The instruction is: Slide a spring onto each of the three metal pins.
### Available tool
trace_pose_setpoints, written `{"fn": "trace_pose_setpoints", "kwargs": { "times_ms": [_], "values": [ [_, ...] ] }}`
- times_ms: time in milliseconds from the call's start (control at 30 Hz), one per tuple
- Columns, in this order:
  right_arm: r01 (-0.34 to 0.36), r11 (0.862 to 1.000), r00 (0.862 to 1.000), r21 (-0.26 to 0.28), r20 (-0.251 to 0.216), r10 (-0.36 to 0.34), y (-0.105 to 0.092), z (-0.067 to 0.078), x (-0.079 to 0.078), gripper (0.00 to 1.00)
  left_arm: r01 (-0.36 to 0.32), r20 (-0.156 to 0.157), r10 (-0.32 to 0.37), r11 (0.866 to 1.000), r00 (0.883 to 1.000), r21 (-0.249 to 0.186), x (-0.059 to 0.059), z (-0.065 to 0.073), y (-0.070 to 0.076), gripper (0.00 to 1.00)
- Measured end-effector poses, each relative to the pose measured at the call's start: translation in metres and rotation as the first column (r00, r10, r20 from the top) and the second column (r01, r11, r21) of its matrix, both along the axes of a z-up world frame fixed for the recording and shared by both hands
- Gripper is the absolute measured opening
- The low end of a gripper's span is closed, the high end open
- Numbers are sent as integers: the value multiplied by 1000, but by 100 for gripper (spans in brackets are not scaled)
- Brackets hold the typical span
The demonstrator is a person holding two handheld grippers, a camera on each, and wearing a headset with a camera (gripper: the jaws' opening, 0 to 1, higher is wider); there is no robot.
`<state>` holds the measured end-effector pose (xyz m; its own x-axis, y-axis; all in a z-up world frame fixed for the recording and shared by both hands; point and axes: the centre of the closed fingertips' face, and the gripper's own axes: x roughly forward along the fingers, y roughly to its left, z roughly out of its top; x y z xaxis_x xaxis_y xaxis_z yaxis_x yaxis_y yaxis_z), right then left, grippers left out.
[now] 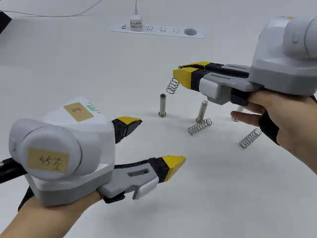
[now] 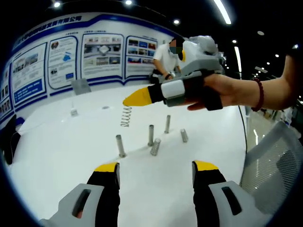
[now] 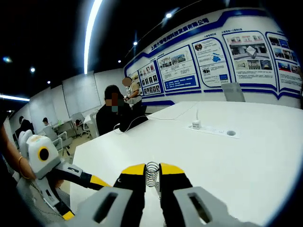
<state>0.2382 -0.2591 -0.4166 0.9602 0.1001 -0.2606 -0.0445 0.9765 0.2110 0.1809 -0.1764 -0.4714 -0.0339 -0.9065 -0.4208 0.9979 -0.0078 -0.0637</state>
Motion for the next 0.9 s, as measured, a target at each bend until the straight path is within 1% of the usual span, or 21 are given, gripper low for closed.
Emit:
{"fn": "trace_pose_setpoints", "kwargs": {
  "times_ms": [133,233,367,400,500,567,700,900],
  "values": [
    [-2,999,1000,-35,-11,2,-5,-6,10,11,-8,-5,8,1000,1000,8,2,-2,0,66],
    [-3,998,1000,-66,-28,1,-7,-11,14,11,-12,-10,12,1000,1000,7,2,-2,-1,68],
    [-11,995,999,-97,-51,6,-8,-18,18,11,-16,-13,16,1000,1000,10,3,-3,-1,70],
    [-12,995,998,-98,-54,7,-7,-20,19,11,-19,-15,19,1000,1000,11,3,-3,-1,71],
    [-20,994,998,-103,-64,13,-5,-24,20,11,-23,-14,23,1000,1000,12,4,-3,-1,74],
    [-28,991,996,-128,-82,17,-4,-28,21,11,-24,-15,24,1000,1000,11,4,-3,-1,75],
    [-34,989,996,-142,-86,22,-2,-29,21,11,-28,-18,28,1000,999,12,5,-4,-1,76],
    [-58,978,994,-198,-105,37,2,-34,23,11,-30,-26,31,999,999,14,5,-4,-1,77]
  ]
}}
